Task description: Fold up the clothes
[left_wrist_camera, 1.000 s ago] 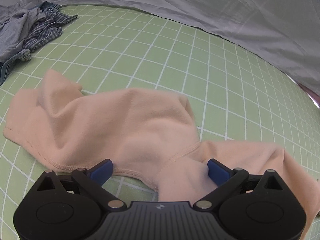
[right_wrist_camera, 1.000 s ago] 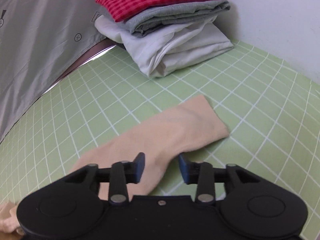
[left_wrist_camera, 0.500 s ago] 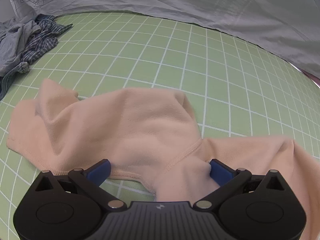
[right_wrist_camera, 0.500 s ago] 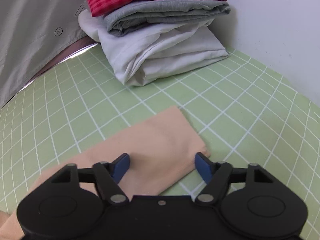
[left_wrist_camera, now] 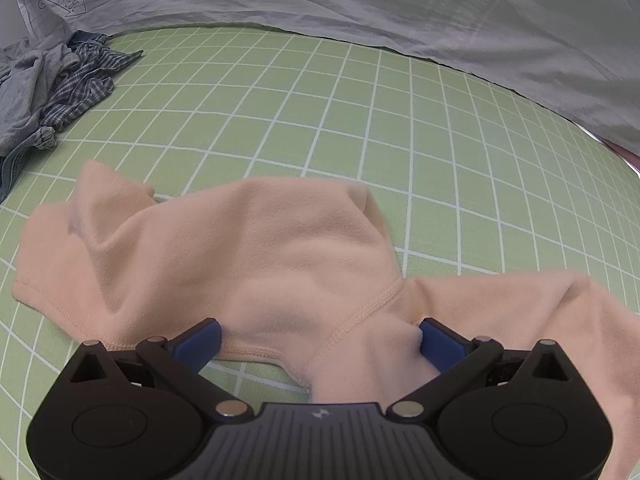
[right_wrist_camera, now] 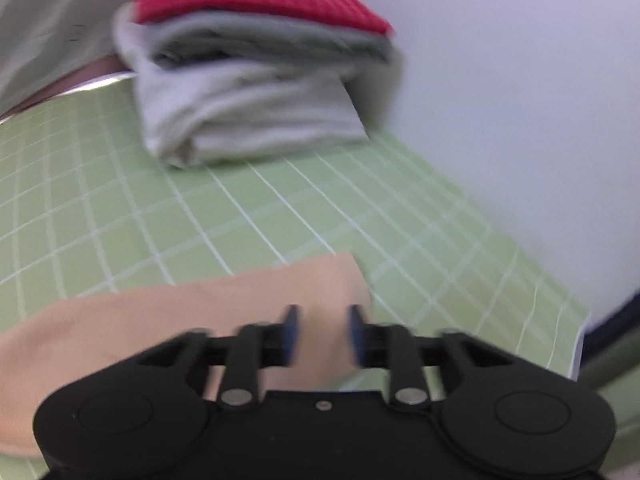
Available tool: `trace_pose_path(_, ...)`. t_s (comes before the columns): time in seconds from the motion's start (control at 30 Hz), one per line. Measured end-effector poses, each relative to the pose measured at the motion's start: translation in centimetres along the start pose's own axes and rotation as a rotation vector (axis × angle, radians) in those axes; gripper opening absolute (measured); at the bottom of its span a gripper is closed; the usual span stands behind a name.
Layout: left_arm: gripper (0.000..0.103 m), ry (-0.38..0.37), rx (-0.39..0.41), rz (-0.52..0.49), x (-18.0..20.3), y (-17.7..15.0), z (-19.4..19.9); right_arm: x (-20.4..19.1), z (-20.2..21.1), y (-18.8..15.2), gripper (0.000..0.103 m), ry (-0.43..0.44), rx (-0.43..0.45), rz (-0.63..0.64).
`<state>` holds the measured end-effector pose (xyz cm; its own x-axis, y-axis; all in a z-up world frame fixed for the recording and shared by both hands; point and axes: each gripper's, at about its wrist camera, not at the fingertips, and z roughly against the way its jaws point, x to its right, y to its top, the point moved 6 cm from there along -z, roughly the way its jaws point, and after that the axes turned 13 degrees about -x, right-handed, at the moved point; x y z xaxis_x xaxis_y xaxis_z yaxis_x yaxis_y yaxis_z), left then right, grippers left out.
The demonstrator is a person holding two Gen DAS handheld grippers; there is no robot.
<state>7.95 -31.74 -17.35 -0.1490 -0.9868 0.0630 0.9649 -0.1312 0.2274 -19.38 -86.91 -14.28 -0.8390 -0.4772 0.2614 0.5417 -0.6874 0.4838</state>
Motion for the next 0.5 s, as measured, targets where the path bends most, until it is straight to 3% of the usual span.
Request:
trace_pose_path(0.07, 0.102, -0.003, -0.013, 0.001, 0.0, 0.1, 0.1, -1.2, 1.2, 0.5, 0.049, 0.035, 0.027, 0.011)
trace_pose_path(0.1, 0.092, -0.021, -0.002, 0.0, 0.1, 0.2, 0.4, -2.0, 1.8, 0.7, 0.051, 0.063, 0.037, 0.017)
trace_pose_path(0.13, 0.081, -0.039, 0.009, -0.002, 0.1, 0.2, 0.8, -2.8, 2.5, 0.8, 0.052, 0.086, 0.048, 0.028)
trace_pose_path(0.17, 0.05, -0.068, 0.021, -0.002, 0.3, 0.1, 1.5, -3.8, 3.2, 0.9, 0.052, 0.102, 0.062, 0.047)
trace_pose_path(0.2, 0.029, -0.097, 0.032, -0.002, 0.5, -0.1, 2.1, -4.8, 4.0, 0.9, 0.052, 0.121, 0.073, 0.07)
trace_pose_path(0.27, 0.016, -0.13, 0.06, -0.024, 0.9, -0.5, 3.5, -6.6, 5.6, 0.6, 0.052, 0.186, 0.087, 0.101)
trace_pose_path(0.4, 0.014, -0.171, 0.102, -0.085, 1.1, -2.7, 6.3, -10.7, 9.0, -1.1, 0.052, 0.374, 0.084, 0.153)
trace_pose_path(0.5, 0.014, -0.184, 0.099, -0.072, 0.0, -5.1, 7.4, -14.1, 10.9, -2.8, 0.059, 0.516, 0.06, 0.208)
